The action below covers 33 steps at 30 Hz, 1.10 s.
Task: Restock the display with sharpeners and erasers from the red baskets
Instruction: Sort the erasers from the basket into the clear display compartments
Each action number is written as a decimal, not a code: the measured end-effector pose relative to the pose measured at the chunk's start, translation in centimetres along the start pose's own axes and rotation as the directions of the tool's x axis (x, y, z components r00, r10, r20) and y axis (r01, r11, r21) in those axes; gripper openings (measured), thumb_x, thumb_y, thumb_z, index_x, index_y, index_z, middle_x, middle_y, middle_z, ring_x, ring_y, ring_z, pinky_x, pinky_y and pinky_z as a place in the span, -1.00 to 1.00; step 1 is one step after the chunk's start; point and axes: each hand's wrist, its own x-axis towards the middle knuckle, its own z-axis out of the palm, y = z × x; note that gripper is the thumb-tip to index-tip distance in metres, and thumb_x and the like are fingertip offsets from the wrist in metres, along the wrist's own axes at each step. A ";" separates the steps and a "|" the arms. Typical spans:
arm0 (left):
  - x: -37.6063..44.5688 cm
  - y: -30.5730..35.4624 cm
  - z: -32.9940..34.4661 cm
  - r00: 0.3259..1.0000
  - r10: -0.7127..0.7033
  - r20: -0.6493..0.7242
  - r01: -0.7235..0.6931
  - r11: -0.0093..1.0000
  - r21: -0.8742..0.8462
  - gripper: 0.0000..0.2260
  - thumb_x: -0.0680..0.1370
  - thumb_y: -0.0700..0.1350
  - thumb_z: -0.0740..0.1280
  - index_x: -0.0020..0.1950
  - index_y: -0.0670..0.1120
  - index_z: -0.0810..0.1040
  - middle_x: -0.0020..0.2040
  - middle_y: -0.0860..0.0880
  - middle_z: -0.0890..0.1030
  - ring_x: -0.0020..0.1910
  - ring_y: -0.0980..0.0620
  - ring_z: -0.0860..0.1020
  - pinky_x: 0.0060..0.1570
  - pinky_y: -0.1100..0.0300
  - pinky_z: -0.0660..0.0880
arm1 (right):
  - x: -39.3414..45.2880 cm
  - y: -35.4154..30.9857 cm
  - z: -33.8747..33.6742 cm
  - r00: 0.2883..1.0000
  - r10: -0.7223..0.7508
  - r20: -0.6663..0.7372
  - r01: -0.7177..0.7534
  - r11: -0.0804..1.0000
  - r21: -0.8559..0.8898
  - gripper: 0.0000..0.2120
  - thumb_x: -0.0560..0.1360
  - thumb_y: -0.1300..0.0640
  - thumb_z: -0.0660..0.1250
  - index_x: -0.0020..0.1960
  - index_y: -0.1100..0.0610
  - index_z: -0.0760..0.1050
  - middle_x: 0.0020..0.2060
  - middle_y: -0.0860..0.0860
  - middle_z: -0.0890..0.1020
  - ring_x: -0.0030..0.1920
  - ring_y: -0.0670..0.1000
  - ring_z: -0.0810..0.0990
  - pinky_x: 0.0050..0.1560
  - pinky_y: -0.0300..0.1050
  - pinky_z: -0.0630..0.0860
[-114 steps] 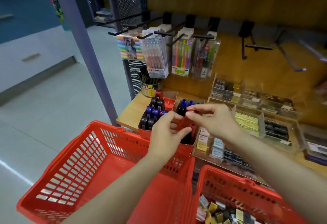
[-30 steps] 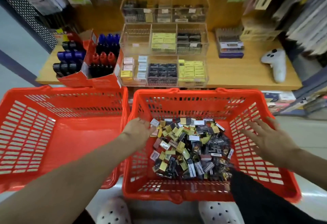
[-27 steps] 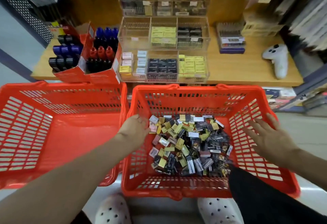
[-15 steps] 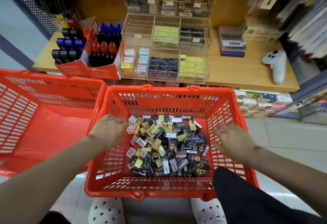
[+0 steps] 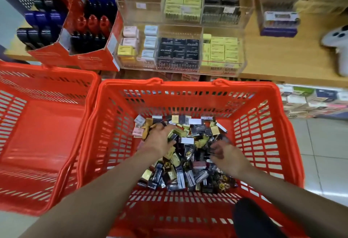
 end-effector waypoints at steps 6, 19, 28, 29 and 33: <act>1.0 -0.2 0.7 0.994 -0.031 -0.101 0.013 0.986 -0.168 -0.68 0.62 -0.26 0.26 0.31 0.04 0.44 0.05 -0.11 0.52 -0.24 0.00 0.50 -0.20 0.21 0.43 | -0.7 -0.3 1.4 0.974 -0.211 0.079 0.221 0.961 -0.168 -0.74 0.53 0.09 0.39 0.20 0.02 0.52 0.12 -0.04 0.56 0.05 -0.06 0.56 0.06 -0.15 0.53; -3.0 -1.9 -0.4 0.991 0.050 -0.127 -0.086 0.951 -0.297 -0.67 0.58 -0.19 0.34 0.34 -0.01 0.46 0.25 0.02 0.44 0.18 0.10 0.46 0.20 0.26 0.44 | 1.0 -1.6 3.9 0.938 -0.278 0.205 0.343 0.818 -0.461 -0.81 0.65 0.12 0.19 0.22 0.04 0.50 0.14 -0.04 0.51 0.15 -0.04 0.51 0.12 -0.16 0.52; -9.0 5.8 -5.7 0.948 0.128 0.292 0.182 0.535 -0.825 -0.67 0.66 0.00 0.23 0.38 -0.09 0.42 0.30 -0.04 0.56 0.24 0.02 0.54 0.26 0.13 0.46 | -3.7 -10.3 -9.6 0.955 -0.033 0.294 -0.085 0.921 0.380 -0.85 0.60 0.12 0.29 0.10 0.18 0.52 -0.04 0.09 0.66 -0.21 0.01 0.73 -0.26 -0.17 0.62; -10.2 6.5 -6.6 0.943 0.159 0.292 0.183 0.484 -0.856 -0.66 0.66 0.02 0.23 0.39 -0.09 0.42 0.30 -0.04 0.57 0.25 0.00 0.55 0.28 0.11 0.46 | -5.1 -11.4 -11.1 0.960 -0.052 0.275 -0.051 0.933 0.355 -0.85 0.59 0.10 0.31 0.09 0.17 0.53 -0.09 0.08 0.68 -0.21 0.01 0.72 -0.29 -0.16 0.60; -16.0 8.9 -10.1 0.967 0.133 0.217 0.168 0.303 -0.938 -0.68 0.66 -0.05 0.24 0.37 -0.15 0.43 0.24 -0.11 0.62 0.21 -0.06 0.59 0.30 0.06 0.49 | -11.7 -16.0 -14.2 0.986 -0.058 0.156 -0.003 0.931 0.364 -0.84 0.51 0.10 0.41 0.01 0.17 0.57 -0.21 0.10 0.69 -0.32 -0.06 0.64 -0.35 -0.26 0.54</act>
